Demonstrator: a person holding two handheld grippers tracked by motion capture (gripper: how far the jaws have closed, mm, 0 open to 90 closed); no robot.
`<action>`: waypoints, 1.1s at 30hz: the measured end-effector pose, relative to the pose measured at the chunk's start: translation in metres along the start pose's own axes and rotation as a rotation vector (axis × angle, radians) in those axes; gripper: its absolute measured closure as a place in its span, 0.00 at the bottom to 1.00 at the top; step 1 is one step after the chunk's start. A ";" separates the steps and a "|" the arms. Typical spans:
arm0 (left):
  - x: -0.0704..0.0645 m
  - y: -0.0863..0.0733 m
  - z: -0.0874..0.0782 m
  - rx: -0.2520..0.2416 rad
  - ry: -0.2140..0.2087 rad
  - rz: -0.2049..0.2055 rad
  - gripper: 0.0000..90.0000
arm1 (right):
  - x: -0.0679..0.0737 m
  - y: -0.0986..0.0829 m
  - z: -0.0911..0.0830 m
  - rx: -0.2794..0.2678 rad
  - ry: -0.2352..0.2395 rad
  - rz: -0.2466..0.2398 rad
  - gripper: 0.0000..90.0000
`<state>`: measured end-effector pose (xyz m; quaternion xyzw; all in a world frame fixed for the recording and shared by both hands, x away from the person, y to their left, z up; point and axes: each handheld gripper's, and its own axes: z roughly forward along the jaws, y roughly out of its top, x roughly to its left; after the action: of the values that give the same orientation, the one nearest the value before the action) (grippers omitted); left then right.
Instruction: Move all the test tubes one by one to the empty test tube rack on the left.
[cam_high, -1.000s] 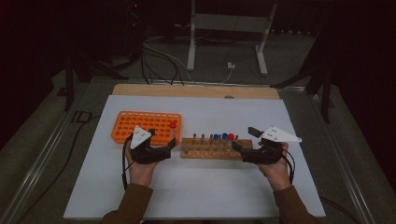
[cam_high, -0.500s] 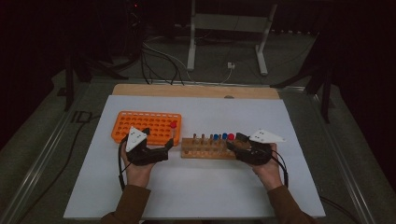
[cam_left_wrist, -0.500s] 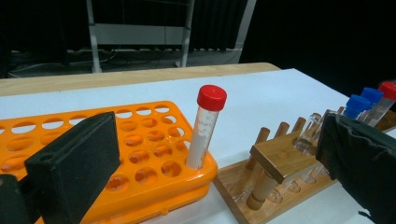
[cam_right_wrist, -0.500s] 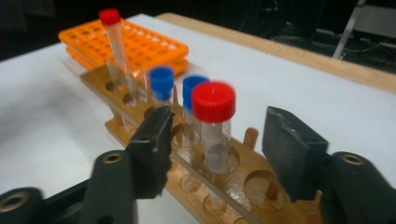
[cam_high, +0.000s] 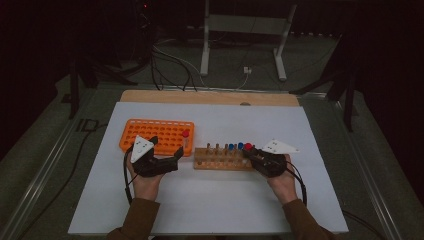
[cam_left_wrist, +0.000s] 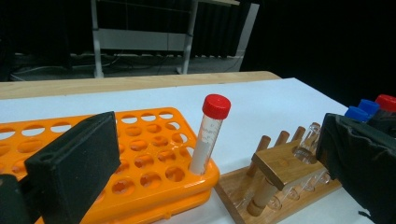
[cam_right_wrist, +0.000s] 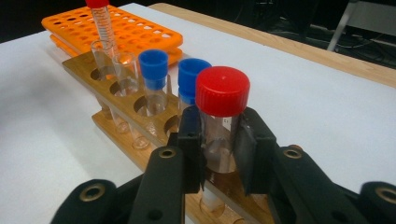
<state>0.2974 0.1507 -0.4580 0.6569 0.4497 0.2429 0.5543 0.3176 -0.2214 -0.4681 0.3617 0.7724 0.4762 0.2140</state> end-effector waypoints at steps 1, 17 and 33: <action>0.000 0.000 0.000 0.001 -0.002 0.000 0.01 | 0.000 0.000 0.000 0.000 0.000 0.000 0.82; -0.002 -0.001 0.002 0.008 0.000 0.017 0.01 | 0.001 0.004 -0.007 -0.030 -0.009 -0.005 0.83; -0.004 0.000 0.002 0.006 -0.017 0.009 0.01 | 0.004 0.014 -0.017 -0.071 -0.021 -0.015 0.83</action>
<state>0.2973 0.1464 -0.4577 0.6627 0.4426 0.2384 0.5550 0.3085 -0.2249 -0.4476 0.3531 0.7555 0.4977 0.2385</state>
